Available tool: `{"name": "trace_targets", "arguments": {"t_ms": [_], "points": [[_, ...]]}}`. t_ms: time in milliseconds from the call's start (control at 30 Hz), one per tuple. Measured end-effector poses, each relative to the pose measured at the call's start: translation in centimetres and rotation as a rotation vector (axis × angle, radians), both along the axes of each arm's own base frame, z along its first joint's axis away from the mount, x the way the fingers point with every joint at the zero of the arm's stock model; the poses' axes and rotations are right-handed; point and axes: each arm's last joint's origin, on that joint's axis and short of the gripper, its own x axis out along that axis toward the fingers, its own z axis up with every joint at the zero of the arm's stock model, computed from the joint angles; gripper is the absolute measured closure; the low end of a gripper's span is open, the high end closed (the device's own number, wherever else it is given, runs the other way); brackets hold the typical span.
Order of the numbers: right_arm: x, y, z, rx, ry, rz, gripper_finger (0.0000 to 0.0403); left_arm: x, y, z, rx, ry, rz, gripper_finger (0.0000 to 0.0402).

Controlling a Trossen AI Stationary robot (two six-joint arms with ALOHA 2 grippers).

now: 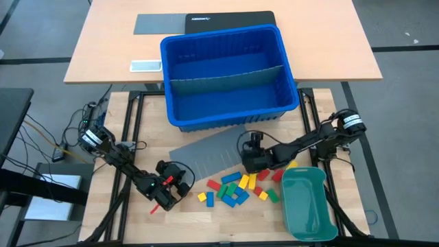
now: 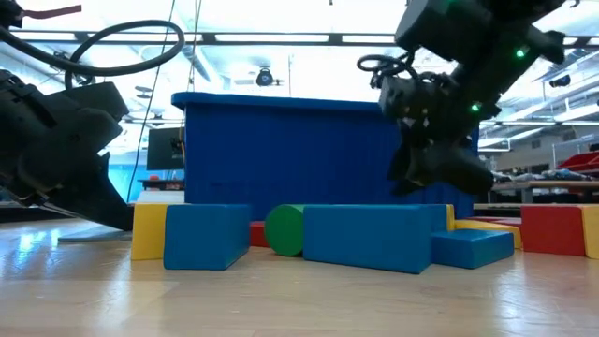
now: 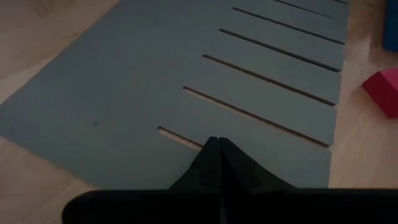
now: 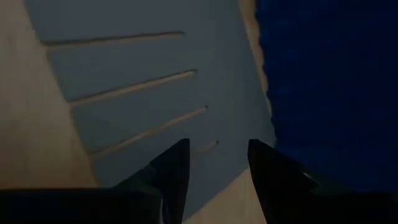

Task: Sort Items/Unsort Items

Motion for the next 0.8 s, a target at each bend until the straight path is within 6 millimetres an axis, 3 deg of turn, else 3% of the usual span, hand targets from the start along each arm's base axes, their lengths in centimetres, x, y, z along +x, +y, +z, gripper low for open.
{"name": "trace_targets", "arguments": {"t_ms": [233,433,567,800], "points": [[-0.9,-2.0,-0.2,0.258,0.061,-0.228,0.0253,0.0,0.0,0.0,-0.001,0.001,0.0,0.0401],[-2.5,-4.1,-1.6,0.295,0.137,-0.374,0.0326,0.0,0.0,0.0,0.0,0.002,0.0,0.0401],[-2.9,-5.1,-2.7,0.413,0.148,-0.36,0.0392,0.0,0.0,0.0,-0.001,0.001,0.0,0.0401],[-2.1,-4.9,-2.7,0.516,0.128,-0.227,0.0389,0.0,0.0,0.0,0.0,-0.002,0.0,0.0401]]}}
